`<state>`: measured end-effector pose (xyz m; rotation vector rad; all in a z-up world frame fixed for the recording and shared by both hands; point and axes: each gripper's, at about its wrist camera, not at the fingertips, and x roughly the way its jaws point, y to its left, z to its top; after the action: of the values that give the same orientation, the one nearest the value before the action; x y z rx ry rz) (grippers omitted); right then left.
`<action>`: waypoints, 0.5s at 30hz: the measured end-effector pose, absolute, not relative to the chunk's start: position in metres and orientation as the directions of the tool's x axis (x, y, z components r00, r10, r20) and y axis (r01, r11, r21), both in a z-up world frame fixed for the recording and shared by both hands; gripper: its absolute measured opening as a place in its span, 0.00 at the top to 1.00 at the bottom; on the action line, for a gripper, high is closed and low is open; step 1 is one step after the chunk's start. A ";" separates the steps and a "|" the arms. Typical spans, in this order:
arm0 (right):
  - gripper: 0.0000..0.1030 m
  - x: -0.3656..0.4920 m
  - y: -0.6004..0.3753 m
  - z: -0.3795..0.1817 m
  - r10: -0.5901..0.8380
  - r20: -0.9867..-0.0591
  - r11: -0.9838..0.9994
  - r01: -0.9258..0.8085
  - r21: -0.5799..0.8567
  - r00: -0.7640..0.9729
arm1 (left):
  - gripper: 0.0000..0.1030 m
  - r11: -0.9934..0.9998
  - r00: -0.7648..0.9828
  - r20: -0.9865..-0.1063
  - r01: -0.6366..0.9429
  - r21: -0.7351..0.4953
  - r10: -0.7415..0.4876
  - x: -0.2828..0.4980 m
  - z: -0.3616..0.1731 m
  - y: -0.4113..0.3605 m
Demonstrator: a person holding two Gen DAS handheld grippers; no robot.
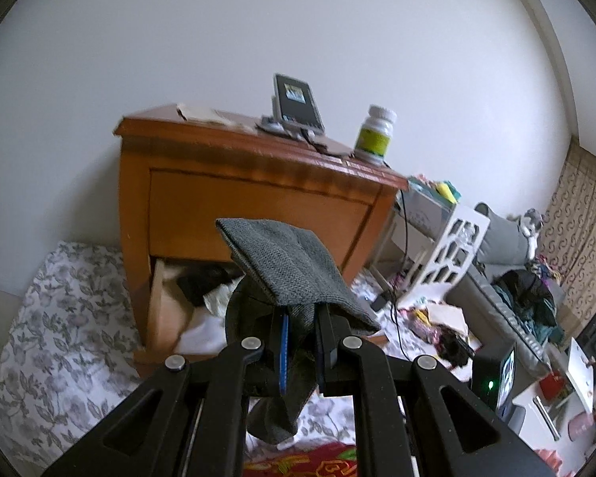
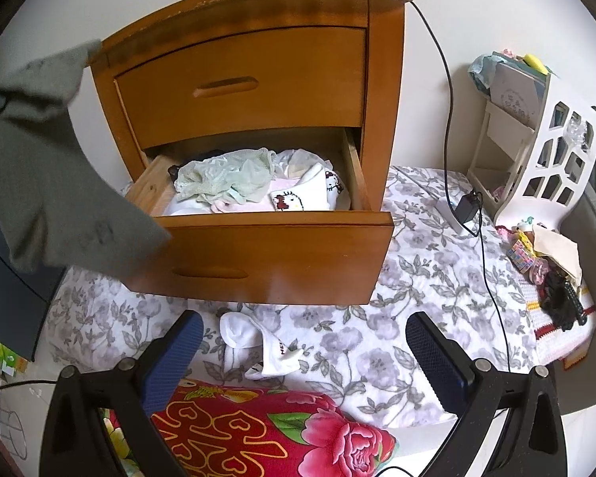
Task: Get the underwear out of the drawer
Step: 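Carry the grey cloth with the left tool down below the drawer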
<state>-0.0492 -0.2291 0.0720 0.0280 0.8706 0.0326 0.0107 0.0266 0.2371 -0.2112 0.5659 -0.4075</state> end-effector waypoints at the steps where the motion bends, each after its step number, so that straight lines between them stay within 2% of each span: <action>1: 0.00 -0.050 -0.230 0.072 0.039 -0.763 0.999 -0.014 0.039 0.646 | 0.90 0.897 0.759 -0.485 0.319 -0.305 -0.435 0.010 0.233 0.024; 15: 0.00 -0.050 -0.241 0.071 0.017 -0.761 0.999 0.026 0.044 0.649 | 0.90 0.872 0.629 -0.604 0.357 -0.335 -0.490 0.020 0.181 -0.010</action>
<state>-0.0498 -0.2407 0.0713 0.0525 0.8652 -0.0051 0.0196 -0.0096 0.1809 -0.1905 0.7472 -0.4882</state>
